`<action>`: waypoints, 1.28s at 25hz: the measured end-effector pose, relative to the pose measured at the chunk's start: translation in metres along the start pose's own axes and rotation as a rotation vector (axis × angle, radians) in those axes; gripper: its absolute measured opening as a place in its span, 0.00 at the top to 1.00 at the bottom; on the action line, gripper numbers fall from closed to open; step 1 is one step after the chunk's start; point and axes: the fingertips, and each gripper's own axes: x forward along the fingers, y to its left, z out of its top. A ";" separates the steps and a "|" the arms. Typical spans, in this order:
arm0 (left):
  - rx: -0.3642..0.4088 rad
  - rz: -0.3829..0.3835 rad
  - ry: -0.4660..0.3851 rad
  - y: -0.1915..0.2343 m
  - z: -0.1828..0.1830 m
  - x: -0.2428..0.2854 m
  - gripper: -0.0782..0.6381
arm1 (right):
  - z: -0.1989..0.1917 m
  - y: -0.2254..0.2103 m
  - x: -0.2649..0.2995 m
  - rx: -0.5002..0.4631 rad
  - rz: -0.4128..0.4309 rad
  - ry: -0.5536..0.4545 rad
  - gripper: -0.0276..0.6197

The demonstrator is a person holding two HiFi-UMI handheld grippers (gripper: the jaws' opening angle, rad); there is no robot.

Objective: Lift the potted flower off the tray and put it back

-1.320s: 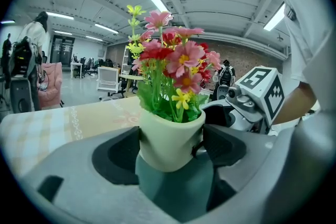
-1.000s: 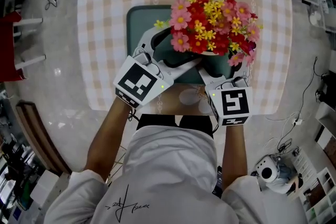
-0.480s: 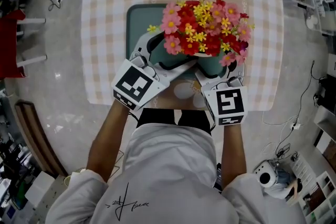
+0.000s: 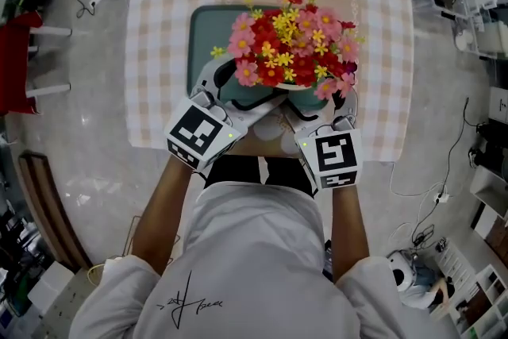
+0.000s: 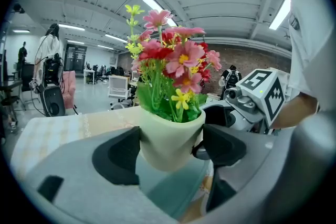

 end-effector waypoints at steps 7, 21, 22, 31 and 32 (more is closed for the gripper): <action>-0.008 0.028 -0.001 -0.019 -0.001 -0.013 0.37 | -0.001 0.012 -0.019 -0.020 0.027 -0.006 0.31; -0.005 0.086 -0.019 -0.069 0.007 -0.037 0.37 | -0.002 0.030 -0.070 -0.054 0.074 -0.040 0.31; -0.005 0.090 -0.019 -0.073 0.007 -0.038 0.37 | -0.002 0.031 -0.073 -0.058 0.077 -0.042 0.31; -0.002 0.128 -0.030 -0.102 0.012 -0.045 0.37 | -0.005 0.036 -0.102 -0.089 0.103 -0.059 0.31; 0.000 0.133 -0.032 -0.105 0.013 -0.046 0.37 | -0.005 0.036 -0.105 -0.093 0.104 -0.061 0.31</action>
